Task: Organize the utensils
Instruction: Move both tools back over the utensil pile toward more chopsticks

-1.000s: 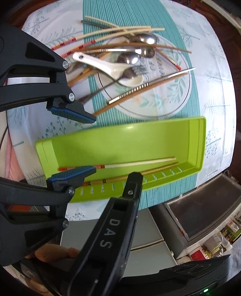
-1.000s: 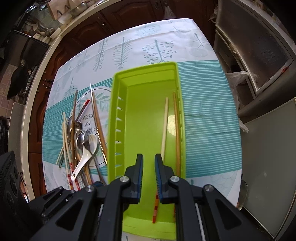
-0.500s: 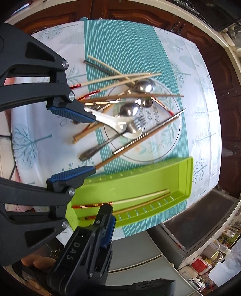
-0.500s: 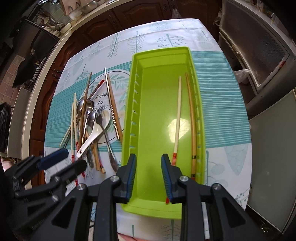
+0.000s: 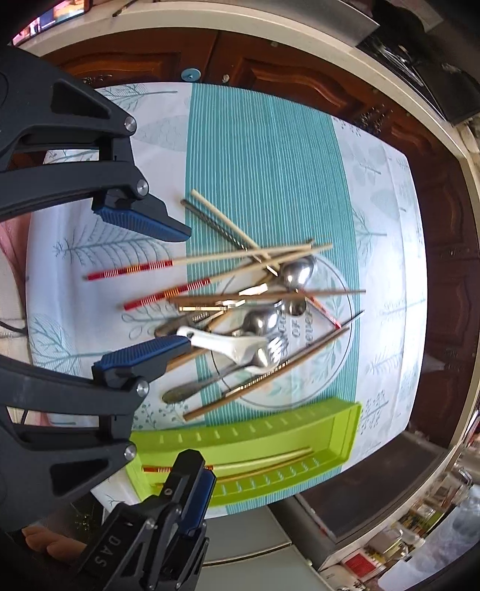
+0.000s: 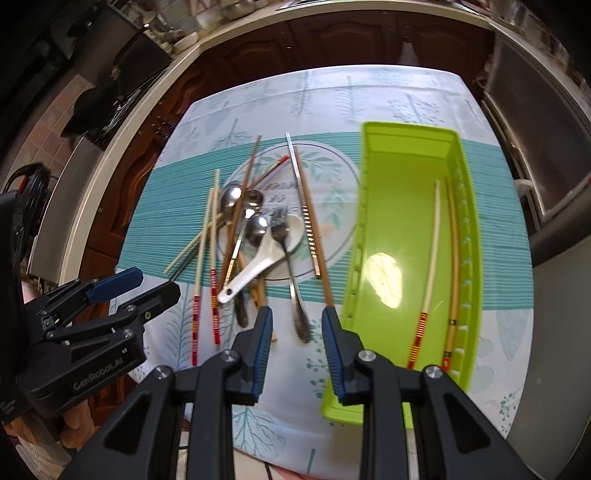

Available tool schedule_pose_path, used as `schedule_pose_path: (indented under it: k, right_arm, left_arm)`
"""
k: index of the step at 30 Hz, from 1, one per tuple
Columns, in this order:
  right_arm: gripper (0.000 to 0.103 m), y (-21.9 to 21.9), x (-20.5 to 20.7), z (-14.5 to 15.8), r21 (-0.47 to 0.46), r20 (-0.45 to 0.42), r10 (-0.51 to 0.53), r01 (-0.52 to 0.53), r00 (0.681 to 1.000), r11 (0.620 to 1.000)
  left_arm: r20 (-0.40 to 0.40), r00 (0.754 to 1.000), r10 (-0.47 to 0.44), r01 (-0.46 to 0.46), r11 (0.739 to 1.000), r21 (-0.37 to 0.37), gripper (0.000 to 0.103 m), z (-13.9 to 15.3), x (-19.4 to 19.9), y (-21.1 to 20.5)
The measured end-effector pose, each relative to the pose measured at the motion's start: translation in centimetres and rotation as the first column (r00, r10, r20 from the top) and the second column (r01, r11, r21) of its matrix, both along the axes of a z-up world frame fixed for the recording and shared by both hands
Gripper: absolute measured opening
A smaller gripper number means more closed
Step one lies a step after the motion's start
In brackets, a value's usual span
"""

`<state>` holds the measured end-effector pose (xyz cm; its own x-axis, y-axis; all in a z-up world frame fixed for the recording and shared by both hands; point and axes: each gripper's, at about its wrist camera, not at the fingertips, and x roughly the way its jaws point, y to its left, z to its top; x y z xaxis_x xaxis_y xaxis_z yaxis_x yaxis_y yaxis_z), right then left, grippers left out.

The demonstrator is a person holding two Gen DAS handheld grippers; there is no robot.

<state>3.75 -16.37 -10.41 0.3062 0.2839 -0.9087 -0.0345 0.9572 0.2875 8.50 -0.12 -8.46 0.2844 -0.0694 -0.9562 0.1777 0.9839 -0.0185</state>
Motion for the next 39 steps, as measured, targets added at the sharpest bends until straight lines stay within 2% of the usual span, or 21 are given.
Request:
schedule_pose_path:
  k: [5,18,24,31,34,36,39]
  right_arm:
    - [0.027,2.7,0.5,0.6,-0.010,0.021,0.063,-0.063,0.998,0.998]
    - [0.027,8.2,2.3,0.5,-0.032,0.033,0.177,-0.176,0.984,0.984]
    - [0.027,9.4,4.0,-0.5,-0.008,0.011,0.185,-0.184,0.983,0.983]
    - [0.027,9.5,6.5,-2.0,0.036,-0.020,0.153,-0.152,0.988,0.988]
    - [0.027,9.3,7.1,-2.6,0.054,-0.033,0.137,-0.135,0.990,0.989]
    - [0.027,9.3,7.2,-2.9,0.065,-0.039,0.132,-0.129,0.990,0.989]
    - [0.027,9.1,7.3,-3.4,0.077,-0.053,0.127,-0.122,0.991,0.989]
  left_arm:
    - [0.006,0.999,0.042,-0.042,0.999,0.006,0.050,-0.1,0.3,2.2]
    - [-0.011,0.998,0.064,-0.064,0.998,0.019,0.050,-1.7,1.0,5.0]
    - [-0.049,0.996,0.081,-0.083,0.995,-0.046,0.050,-3.0,1.8,6.8]
    - [-0.127,0.986,0.112,-0.130,0.981,-0.142,0.049,-5.1,3.5,8.4]
    - [-0.166,0.980,0.108,-0.135,0.978,-0.160,0.043,-6.1,4.2,8.4]
    - [-0.192,0.975,0.108,-0.139,0.978,-0.156,0.034,-6.7,4.7,8.1]
    - [-0.230,0.967,0.109,-0.148,0.976,-0.160,0.029,-7.7,5.2,7.8]
